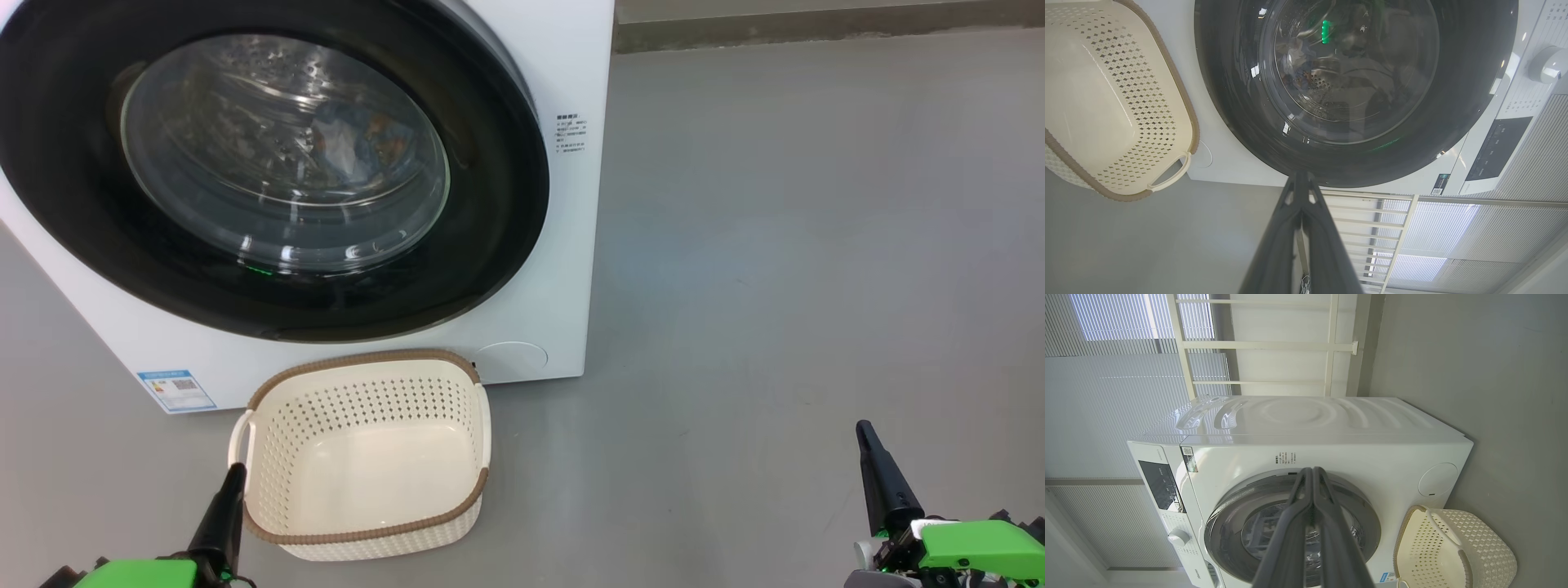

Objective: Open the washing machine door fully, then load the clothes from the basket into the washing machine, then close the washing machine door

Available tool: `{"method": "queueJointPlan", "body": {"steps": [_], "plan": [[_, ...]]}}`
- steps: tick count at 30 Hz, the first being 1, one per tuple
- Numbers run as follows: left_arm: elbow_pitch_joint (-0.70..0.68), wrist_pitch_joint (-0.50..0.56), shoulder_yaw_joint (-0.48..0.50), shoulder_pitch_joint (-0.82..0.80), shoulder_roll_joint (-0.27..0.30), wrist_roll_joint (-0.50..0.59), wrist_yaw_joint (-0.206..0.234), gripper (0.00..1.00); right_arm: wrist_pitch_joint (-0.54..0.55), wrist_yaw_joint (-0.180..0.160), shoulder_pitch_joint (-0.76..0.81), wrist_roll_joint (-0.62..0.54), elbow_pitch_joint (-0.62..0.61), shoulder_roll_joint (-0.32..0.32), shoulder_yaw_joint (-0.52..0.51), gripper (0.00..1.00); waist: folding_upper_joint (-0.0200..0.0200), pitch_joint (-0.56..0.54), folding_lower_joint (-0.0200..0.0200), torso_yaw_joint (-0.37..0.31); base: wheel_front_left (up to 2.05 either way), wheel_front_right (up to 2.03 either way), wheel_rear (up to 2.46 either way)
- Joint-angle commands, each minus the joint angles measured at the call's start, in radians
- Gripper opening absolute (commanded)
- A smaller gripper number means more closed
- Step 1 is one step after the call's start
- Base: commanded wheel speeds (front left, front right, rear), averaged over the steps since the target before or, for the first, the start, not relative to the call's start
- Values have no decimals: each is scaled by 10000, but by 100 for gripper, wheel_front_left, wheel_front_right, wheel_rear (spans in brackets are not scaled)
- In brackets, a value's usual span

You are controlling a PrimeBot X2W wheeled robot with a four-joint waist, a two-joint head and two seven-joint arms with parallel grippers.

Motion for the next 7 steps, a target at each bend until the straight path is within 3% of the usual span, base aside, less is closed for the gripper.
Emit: {"method": "queueJointPlan", "body": {"steps": [1, 7], "plan": [[-179, 66, 349, -407, 132, -6, -31, 0, 79, -11, -409, -57, -244, -36, 228, 0, -1, 0, 0, 0, 0, 0, 0], [-179, 66, 349, -407, 132, -5, -31, 0, 79, -11, -409, -58, -244, -35, 227, 0, -1, 0, 0, 0, 0, 0, 0]]}}
